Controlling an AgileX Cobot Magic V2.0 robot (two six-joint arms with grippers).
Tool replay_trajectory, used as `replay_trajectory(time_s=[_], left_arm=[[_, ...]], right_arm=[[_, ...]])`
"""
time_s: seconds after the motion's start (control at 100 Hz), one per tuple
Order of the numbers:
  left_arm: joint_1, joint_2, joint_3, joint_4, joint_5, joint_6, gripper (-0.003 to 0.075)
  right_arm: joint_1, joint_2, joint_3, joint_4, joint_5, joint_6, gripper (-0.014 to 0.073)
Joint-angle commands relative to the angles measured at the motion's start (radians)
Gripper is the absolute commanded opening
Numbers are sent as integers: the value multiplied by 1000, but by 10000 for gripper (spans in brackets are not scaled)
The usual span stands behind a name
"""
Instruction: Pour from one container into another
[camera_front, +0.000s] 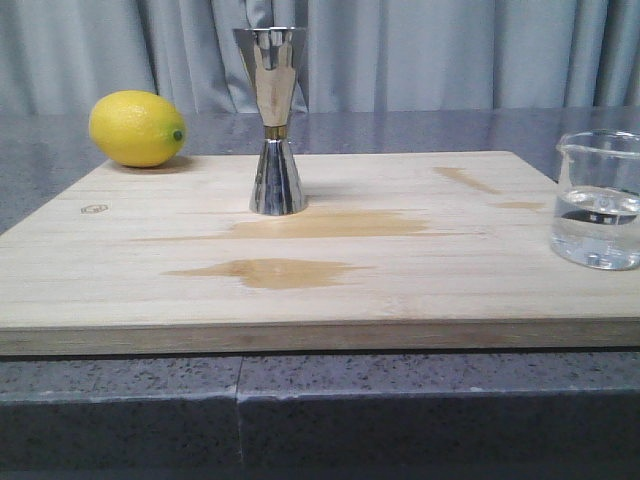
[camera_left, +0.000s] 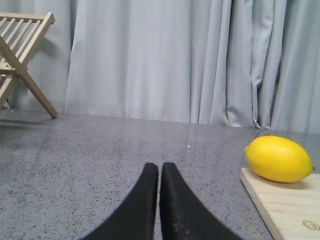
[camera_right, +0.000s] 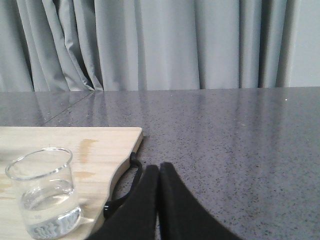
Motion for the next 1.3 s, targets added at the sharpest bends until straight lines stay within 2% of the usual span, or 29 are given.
replay_trajectory(time_s=[0.0,1.12,1.29], left_arm=[[-8,-24,6,0,-75,-8,-19],[-8,-24,6,0,-75,-8,-19],[-8,-24,6,0,-86,-8,-19]], right_arm=[[-6,-24,16,-8,-70,-4,-71],[-6,-24,16,-8,-70,-4,-71],[-6,-24,16,-8,-123,-4,-71]])
